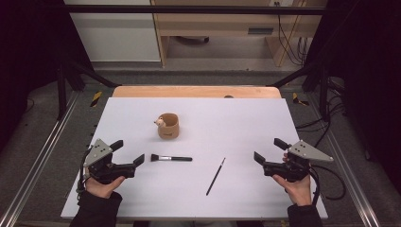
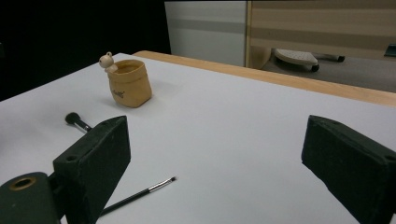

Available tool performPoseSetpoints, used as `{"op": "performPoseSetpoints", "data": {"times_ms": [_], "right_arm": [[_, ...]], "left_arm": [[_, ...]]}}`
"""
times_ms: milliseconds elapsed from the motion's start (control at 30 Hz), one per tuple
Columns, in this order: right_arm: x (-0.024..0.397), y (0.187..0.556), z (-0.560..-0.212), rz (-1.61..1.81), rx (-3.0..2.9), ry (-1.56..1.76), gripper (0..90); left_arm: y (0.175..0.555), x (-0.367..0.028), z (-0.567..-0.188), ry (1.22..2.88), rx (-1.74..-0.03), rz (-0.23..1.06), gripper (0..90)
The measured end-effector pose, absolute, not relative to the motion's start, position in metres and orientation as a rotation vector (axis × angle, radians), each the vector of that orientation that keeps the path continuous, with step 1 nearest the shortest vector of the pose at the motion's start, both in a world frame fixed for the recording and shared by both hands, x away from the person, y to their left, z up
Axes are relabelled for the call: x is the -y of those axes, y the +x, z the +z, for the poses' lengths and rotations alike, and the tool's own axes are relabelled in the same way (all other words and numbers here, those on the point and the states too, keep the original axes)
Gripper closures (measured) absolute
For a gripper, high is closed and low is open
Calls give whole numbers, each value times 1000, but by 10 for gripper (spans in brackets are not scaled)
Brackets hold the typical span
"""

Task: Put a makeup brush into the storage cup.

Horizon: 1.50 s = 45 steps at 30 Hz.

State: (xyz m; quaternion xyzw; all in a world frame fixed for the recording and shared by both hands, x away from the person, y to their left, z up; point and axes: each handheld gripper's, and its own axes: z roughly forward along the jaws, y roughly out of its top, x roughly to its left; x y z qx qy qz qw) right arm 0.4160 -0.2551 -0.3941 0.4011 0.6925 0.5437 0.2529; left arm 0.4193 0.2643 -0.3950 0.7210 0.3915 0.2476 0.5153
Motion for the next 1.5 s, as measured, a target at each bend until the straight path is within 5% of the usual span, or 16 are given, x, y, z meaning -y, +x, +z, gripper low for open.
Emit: {"op": "performPoseSetpoints", "data": {"times_ms": [1500], "right_arm": [[178, 420, -416, 1307, -2110, 1114, 106]], "left_arm": [[407, -278, -404, 1807, -977, 626, 46]]}}
